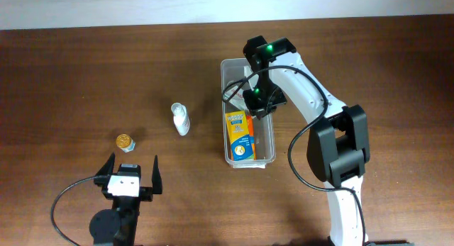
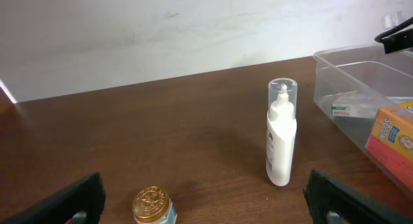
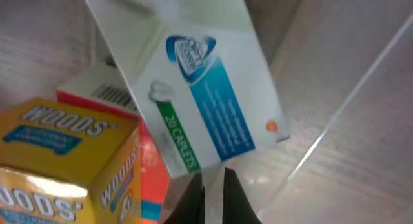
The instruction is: Pack container
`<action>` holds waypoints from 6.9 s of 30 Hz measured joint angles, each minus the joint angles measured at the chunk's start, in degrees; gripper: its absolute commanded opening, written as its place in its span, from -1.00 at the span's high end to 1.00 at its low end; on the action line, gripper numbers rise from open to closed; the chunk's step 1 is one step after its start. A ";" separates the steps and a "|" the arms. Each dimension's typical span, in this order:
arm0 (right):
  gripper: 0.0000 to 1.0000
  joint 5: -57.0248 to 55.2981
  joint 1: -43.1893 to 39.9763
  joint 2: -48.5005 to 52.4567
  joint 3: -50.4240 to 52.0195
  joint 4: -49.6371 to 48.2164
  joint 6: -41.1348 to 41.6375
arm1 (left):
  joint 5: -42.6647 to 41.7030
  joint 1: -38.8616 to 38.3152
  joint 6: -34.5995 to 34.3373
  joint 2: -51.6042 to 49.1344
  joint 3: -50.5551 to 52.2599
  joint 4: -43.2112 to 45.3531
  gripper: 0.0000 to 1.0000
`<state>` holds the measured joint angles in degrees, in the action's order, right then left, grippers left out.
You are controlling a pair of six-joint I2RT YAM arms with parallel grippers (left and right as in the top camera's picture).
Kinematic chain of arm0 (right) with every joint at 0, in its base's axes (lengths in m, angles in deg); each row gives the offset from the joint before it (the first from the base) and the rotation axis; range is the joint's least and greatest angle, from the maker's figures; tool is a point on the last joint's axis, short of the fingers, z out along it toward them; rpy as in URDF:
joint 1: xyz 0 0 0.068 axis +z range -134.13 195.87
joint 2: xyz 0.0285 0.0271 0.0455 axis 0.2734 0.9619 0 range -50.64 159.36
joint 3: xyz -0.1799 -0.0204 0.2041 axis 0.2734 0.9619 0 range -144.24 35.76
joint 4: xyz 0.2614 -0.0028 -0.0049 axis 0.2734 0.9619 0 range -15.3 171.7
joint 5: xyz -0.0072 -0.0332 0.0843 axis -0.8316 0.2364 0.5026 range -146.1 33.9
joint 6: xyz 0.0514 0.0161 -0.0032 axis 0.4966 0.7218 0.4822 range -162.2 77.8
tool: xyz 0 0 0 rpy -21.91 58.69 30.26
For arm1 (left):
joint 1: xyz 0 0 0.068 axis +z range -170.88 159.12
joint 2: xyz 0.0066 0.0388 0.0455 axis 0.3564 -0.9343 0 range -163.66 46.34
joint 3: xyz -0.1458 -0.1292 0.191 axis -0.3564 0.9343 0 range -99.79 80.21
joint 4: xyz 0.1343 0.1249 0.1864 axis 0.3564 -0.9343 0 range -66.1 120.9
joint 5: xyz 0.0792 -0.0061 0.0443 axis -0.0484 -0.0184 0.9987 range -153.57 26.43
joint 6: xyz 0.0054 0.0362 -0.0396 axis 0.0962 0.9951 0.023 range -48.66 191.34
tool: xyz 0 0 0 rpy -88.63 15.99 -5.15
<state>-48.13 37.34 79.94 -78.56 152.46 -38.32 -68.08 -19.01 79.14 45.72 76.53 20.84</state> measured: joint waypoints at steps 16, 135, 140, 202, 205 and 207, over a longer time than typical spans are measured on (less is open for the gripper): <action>0.92 0.02 0.35 0.00 0.00 -3.48 -0.07 | 0.00 0.00 0.00 0.00 0.00 0.00 -0.99; -0.97 -14.78 15.56 7.56 -40.96 5.51 42.53 | 0.00 0.00 0.00 0.00 0.00 0.00 -0.99; -0.97 -19.45 7.52 4.28 -43.58 17.59 42.66 | 0.00 0.00 0.00 0.00 0.00 0.00 -0.99; -0.97 -23.61 -44.11 0.31 -29.33 8.92 23.26 | 1.92 0.00 0.02 0.00 0.00 1.73 -0.99; -0.97 -23.61 -44.11 0.31 -29.33 8.92 23.28 | 1.40 0.00 0.02 0.00 0.17 6.12 -0.99; -0.97 -23.61 -44.11 0.31 -29.33 8.92 23.26 | 0.83 0.00 0.13 -0.02 0.17 11.26 -0.99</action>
<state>-71.74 -6.77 80.25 -107.89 161.38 -15.07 -67.25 -19.01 79.27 45.70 76.70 32.09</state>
